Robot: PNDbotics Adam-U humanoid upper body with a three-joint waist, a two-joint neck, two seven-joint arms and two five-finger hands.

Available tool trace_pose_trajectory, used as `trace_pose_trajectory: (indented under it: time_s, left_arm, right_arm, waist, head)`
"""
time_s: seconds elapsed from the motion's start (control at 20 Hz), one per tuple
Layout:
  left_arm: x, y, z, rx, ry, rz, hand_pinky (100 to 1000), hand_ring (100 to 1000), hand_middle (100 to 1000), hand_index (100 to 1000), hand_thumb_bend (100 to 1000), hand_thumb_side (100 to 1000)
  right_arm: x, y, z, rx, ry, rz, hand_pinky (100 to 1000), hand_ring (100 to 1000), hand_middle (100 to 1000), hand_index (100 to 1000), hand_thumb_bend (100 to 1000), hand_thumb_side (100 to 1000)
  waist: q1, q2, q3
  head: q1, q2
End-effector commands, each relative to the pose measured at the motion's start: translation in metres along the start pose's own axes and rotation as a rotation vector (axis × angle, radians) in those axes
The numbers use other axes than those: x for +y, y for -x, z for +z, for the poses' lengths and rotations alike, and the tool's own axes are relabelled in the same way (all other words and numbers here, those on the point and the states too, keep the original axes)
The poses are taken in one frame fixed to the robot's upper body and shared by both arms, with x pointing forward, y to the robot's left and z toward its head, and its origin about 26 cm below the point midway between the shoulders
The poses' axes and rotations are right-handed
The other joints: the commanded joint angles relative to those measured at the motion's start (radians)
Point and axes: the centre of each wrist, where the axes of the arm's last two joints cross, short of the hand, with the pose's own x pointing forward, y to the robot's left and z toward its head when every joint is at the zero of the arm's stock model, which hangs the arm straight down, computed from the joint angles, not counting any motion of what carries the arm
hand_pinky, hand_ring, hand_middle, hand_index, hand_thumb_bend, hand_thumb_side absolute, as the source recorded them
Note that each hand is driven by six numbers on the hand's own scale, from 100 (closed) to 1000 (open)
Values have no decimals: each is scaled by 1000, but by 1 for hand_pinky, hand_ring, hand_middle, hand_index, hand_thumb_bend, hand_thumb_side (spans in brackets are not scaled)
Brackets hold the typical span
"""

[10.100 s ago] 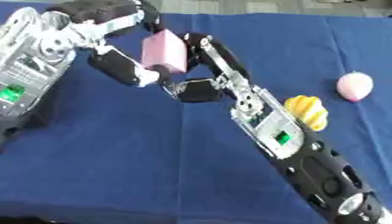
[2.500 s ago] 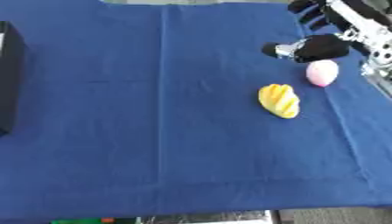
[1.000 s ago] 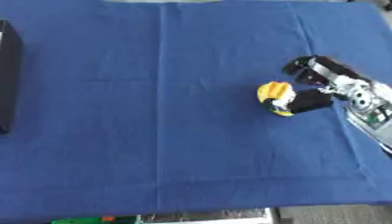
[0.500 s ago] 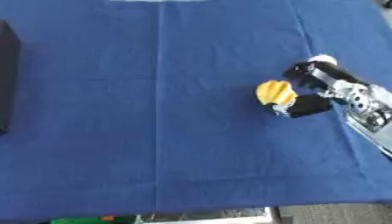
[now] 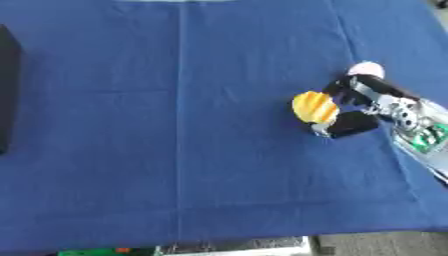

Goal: Pick up the objects with one hand, pass them to the other hand, and then place them into the box on the other side of the table.

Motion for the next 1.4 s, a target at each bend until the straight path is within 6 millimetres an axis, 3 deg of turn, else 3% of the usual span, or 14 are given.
trace_pose_trajectory:
  time_s: [0.05,1.4]
  left_arm:
    - [9,-4,-2,-17,-22,-10,703,699,624,754,100,653]
    - [7,-3,-1,-11,-18,-10,714,702,622,741,100,651]
  right_arm:
    - [-7,-3,3,2,24,30,808,788,777,820,541,353]
    - [-9,-3,3,69,116,32,796,785,785,846,561,362]
  waist:
    - [5,-12,0]
    - [21,10,6]
  head:
    - [-4,-2]
    - [-10,-2]
